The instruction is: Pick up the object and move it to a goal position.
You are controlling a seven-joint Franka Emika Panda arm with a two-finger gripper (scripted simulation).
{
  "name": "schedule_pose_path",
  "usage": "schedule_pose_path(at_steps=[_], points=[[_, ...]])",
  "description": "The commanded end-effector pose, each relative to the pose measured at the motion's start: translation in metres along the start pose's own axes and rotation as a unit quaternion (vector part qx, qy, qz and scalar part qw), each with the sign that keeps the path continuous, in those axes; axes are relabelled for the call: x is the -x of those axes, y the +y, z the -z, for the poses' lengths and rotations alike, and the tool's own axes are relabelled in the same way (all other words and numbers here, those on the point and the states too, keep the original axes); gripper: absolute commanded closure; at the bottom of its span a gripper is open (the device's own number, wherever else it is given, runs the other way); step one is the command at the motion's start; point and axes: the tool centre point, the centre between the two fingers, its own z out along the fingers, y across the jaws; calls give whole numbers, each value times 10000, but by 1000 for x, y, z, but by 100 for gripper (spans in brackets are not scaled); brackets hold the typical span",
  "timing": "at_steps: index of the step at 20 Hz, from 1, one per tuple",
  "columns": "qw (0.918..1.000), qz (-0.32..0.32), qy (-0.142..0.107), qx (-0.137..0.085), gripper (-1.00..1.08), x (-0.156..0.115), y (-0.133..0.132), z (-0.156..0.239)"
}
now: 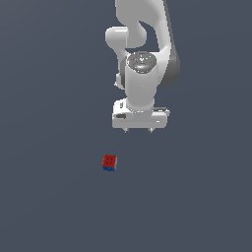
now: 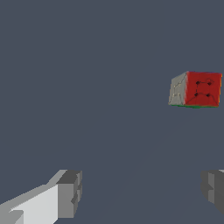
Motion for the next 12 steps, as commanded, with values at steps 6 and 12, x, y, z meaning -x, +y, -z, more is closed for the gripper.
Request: schedule_pose_path(at_steps=[6,12], points=[[10000,-32,13,7,-92,-4,4,-2],[9999,-116,45,33,-92,-21,23,-15]])
